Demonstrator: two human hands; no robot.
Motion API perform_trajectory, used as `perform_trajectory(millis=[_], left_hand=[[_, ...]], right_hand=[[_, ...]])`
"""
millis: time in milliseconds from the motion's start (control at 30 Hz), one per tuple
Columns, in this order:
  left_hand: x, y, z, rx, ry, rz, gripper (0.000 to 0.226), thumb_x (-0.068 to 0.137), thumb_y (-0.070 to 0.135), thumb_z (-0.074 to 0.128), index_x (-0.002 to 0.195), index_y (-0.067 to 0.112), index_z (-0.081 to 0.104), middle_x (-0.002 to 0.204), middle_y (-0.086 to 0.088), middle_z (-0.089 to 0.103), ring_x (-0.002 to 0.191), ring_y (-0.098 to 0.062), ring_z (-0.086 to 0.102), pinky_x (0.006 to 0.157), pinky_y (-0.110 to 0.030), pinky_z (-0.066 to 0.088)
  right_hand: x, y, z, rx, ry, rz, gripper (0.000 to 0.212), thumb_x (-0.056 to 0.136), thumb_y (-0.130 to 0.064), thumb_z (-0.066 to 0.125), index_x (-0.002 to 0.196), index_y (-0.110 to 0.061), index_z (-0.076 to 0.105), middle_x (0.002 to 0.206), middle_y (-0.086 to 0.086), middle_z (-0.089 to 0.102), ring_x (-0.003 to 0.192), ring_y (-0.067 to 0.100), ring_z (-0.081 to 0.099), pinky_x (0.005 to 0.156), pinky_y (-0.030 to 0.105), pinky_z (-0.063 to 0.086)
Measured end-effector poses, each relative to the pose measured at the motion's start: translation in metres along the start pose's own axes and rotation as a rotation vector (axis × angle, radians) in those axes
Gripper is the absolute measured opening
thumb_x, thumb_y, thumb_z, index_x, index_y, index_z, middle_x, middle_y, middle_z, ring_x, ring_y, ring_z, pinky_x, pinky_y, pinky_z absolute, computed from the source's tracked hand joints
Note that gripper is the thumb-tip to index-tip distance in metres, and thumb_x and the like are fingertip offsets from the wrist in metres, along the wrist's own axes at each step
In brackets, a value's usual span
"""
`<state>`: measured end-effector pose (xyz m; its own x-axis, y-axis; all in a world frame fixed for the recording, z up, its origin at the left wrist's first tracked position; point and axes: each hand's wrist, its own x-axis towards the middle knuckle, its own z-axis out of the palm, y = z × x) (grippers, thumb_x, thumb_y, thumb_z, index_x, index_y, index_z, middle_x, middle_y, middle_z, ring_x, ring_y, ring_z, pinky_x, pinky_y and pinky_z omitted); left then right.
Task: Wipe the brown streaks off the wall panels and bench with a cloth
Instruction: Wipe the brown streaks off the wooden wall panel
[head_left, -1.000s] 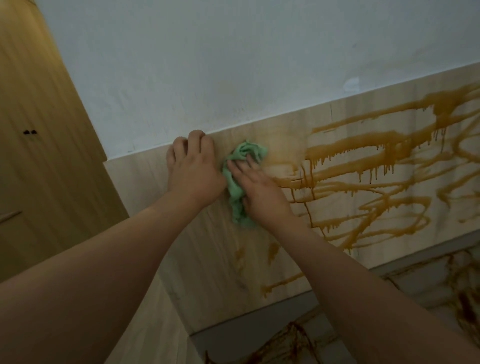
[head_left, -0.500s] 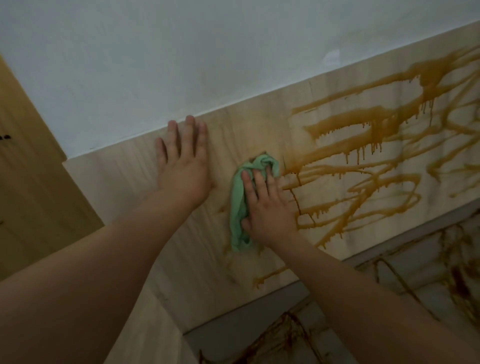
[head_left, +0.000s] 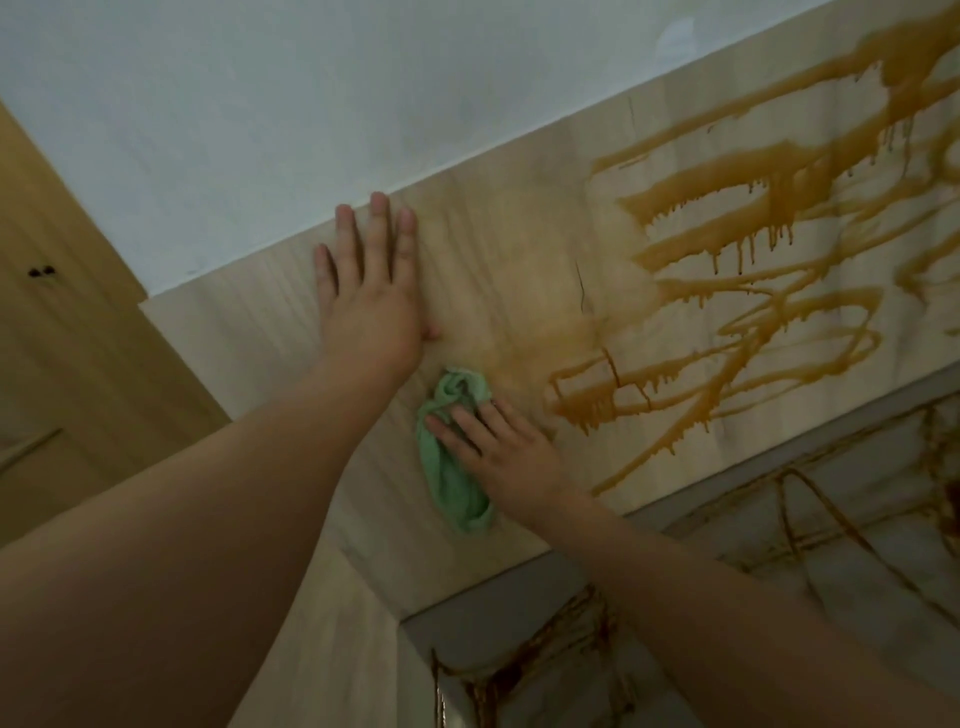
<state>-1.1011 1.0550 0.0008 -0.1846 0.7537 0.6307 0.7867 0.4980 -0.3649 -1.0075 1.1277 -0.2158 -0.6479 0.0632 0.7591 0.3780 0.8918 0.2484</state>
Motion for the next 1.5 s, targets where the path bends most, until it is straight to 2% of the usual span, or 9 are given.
perform_trajectory(millis=[100, 267, 533, 667, 800, 967, 1133, 1333, 1500], left_hand=[[0.001, 0.003, 0.001, 0.0, -0.003, -0.012, 0.123, 0.085, 0.046, 0.076, 0.162, 0.019, -0.015, 0.169, -0.009, -0.024, 0.155, -0.041, -0.02, 0.124, -0.061, -0.005], [-0.001, 0.017, -0.001, 0.014, -0.014, -0.065, 0.119, 0.087, 0.029, 0.075, 0.162, 0.015, -0.016, 0.169, -0.011, -0.025, 0.154, -0.044, -0.02, 0.123, -0.063, -0.004], [-0.009, 0.043, 0.018, 0.027, -0.048, -0.008, 0.09, 0.094, 0.008, 0.04, 0.16, 0.018, -0.021, 0.164, -0.012, -0.035, 0.149, -0.051, -0.027, 0.122, -0.067, -0.007], [-0.008, 0.044, 0.017, 0.016, -0.052, -0.027, 0.092, 0.092, 0.018, 0.043, 0.161, 0.018, -0.019, 0.164, -0.011, -0.035, 0.15, -0.049, -0.028, 0.122, -0.067, -0.007], [-0.011, 0.032, 0.009, -0.015, -0.071, 0.029, 0.106, 0.087, 0.041, 0.06, 0.164, 0.02, -0.01, 0.167, -0.009, -0.029, 0.152, -0.047, -0.025, 0.123, -0.064, -0.007], [-0.012, 0.031, 0.014, 0.006, -0.074, 0.043, 0.121, 0.08, 0.064, 0.066, 0.164, 0.022, -0.012, 0.167, -0.009, -0.03, 0.152, -0.046, -0.025, 0.123, -0.065, -0.005], [-0.006, 0.035, 0.026, 0.0, -0.029, 0.019, 0.112, 0.09, 0.074, 0.049, 0.162, 0.02, -0.017, 0.166, -0.012, -0.032, 0.15, -0.048, -0.026, 0.121, -0.068, -0.008], [-0.006, 0.037, 0.033, 0.059, 0.015, 0.008, 0.119, 0.085, 0.078, 0.054, 0.163, 0.017, -0.012, 0.168, -0.016, -0.023, 0.152, -0.053, -0.017, 0.121, -0.07, -0.003], [-0.005, 0.036, 0.036, 0.068, 0.046, 0.02, 0.119, 0.084, 0.077, 0.055, 0.163, 0.016, -0.01, 0.169, -0.019, -0.017, 0.152, -0.054, -0.012, 0.12, -0.072, 0.004]], right_hand=[[-0.003, 0.036, -0.002, -0.003, 0.058, 0.178, 0.07, 0.099, -0.044, 0.048, 0.162, -0.021, 0.026, 0.151, 0.011, 0.048, 0.139, 0.04, 0.046, 0.122, 0.056, 0.03], [-0.008, 0.053, -0.024, 0.382, 0.052, 1.257, 0.081, 0.104, -0.052, 0.046, 0.157, 0.004, 0.019, 0.152, 0.032, 0.032, 0.137, 0.05, 0.038, 0.104, 0.05, 0.046], [-0.025, 0.09, -0.074, 0.977, -0.186, 1.571, 0.01, 0.091, -0.023, 0.058, 0.093, -0.015, 0.063, 0.091, 0.005, 0.064, 0.084, 0.026, 0.062, 0.066, 0.032, 0.047], [-0.014, 0.096, -0.092, 1.368, 0.156, 1.652, 0.042, 0.095, -0.037, 0.058, 0.131, -0.016, 0.057, 0.117, 0.004, 0.063, 0.102, 0.023, 0.062, 0.085, 0.037, 0.054], [-0.002, 0.079, -0.07, 0.847, 0.361, 1.462, 0.063, 0.104, -0.047, 0.052, 0.156, -0.017, 0.033, 0.147, 0.011, 0.038, 0.128, 0.03, 0.047, 0.105, 0.04, 0.044], [0.004, 0.014, -0.019, 0.662, 0.197, 1.082, 0.067, 0.106, -0.061, 0.028, 0.165, -0.036, 0.009, 0.171, 0.01, 0.005, 0.158, 0.039, 0.0, 0.125, 0.052, 0.014], [-0.04, -0.028, 0.01, 0.593, -0.095, 0.78, 0.062, 0.108, -0.056, 0.027, 0.164, -0.042, 0.005, 0.171, 0.012, 0.006, 0.155, 0.045, 0.011, 0.121, 0.061, 0.028], [-0.006, 0.076, -0.01, 0.729, 0.22, 1.429, 0.07, 0.11, -0.043, 0.032, 0.165, -0.023, -0.006, 0.169, 0.019, -0.01, 0.155, 0.047, -0.007, 0.126, 0.056, 0.016], [-0.022, -0.042, 0.013, 0.753, -0.281, 1.29, 0.09, 0.108, -0.039, 0.036, 0.151, -0.009, -0.037, 0.163, 0.031, -0.026, 0.154, 0.051, -0.012, 0.127, 0.058, -0.001]])
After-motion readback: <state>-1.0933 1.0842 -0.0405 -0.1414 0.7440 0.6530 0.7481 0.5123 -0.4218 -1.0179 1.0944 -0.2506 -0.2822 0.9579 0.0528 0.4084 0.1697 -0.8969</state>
